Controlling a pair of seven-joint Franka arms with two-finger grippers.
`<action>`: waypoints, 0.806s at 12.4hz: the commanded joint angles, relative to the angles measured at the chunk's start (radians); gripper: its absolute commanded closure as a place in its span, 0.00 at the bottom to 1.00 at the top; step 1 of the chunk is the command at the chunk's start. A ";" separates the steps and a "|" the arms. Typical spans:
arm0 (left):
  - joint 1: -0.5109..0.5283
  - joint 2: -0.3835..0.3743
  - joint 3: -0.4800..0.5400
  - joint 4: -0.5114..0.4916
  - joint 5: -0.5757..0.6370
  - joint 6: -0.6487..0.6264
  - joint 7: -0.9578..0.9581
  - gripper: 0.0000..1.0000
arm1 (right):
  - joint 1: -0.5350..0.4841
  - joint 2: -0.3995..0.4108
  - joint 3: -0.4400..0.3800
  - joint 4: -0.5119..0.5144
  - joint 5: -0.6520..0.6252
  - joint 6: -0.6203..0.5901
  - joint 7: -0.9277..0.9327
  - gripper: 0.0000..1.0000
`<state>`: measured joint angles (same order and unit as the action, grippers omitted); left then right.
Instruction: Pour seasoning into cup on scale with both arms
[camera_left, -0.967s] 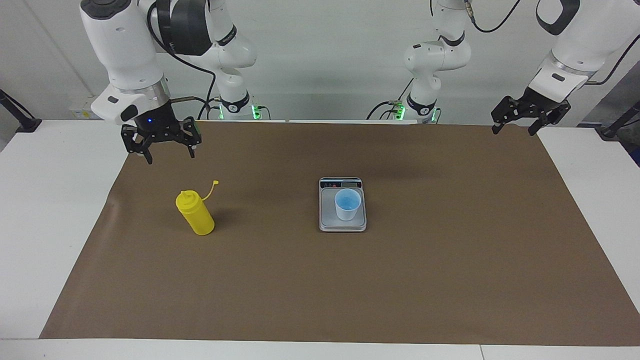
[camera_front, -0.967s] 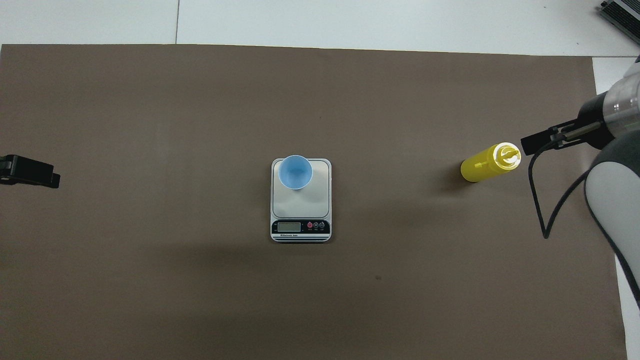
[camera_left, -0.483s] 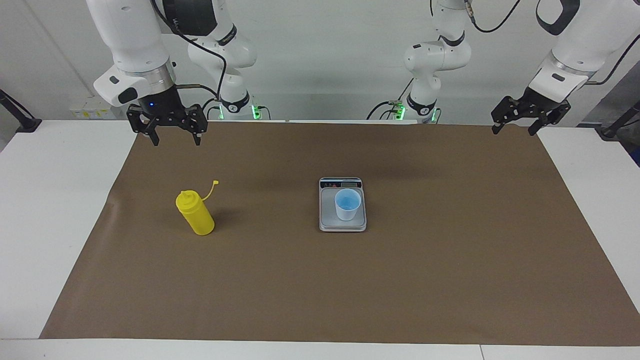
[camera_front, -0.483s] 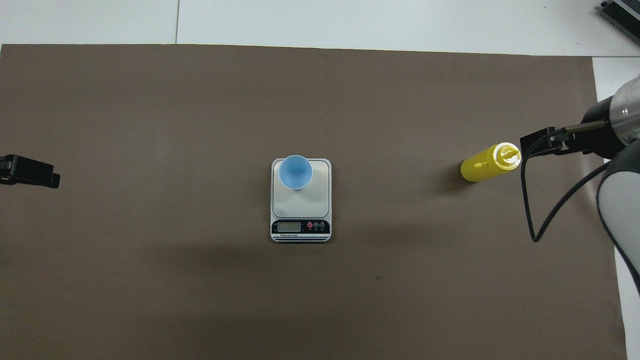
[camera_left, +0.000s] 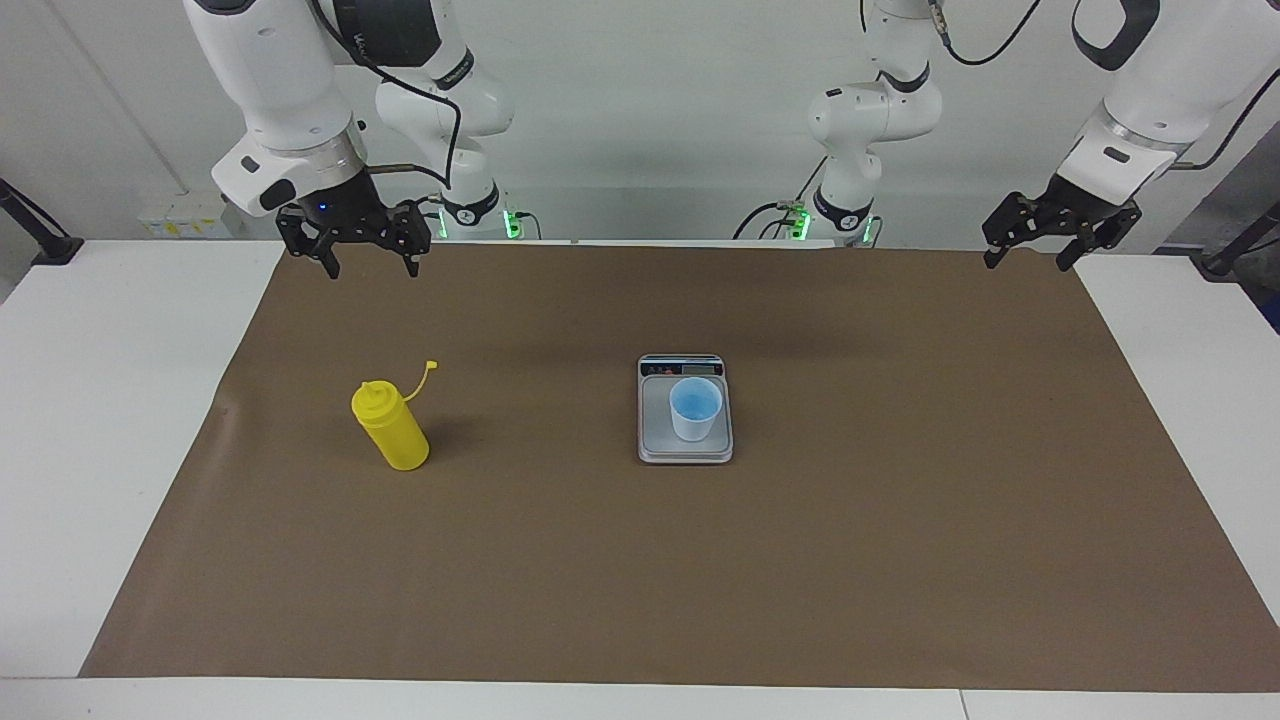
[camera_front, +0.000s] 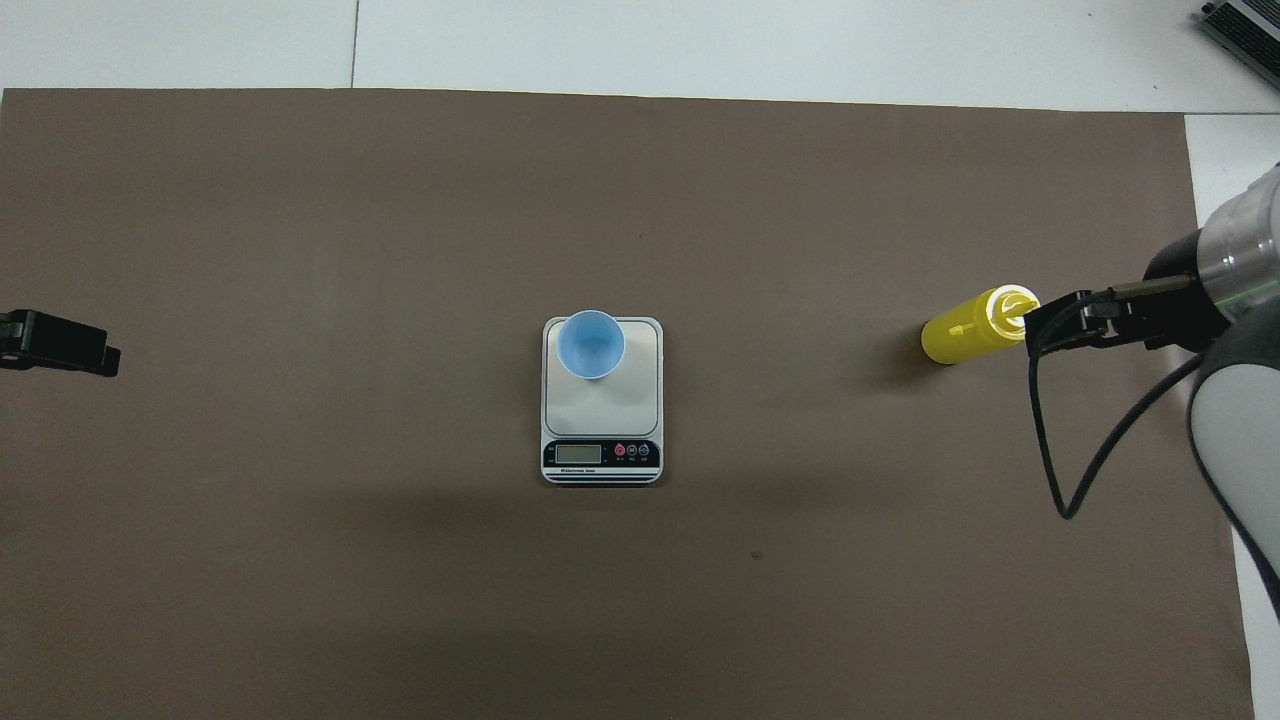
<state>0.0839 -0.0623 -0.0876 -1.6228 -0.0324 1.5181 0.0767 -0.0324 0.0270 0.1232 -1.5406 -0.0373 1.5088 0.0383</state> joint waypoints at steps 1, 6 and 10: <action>-0.001 -0.014 0.002 -0.017 -0.001 -0.003 -0.011 0.00 | -0.011 -0.073 0.010 -0.128 0.019 0.080 0.023 0.00; -0.001 -0.014 0.002 -0.017 -0.001 -0.003 -0.011 0.00 | -0.012 -0.114 0.010 -0.222 0.019 0.166 0.022 0.00; -0.001 -0.014 0.002 -0.017 -0.001 -0.003 -0.011 0.00 | -0.012 -0.122 0.010 -0.242 0.019 0.182 0.000 0.00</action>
<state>0.0839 -0.0623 -0.0876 -1.6227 -0.0324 1.5181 0.0767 -0.0324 -0.0655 0.1235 -1.7494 -0.0368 1.6693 0.0383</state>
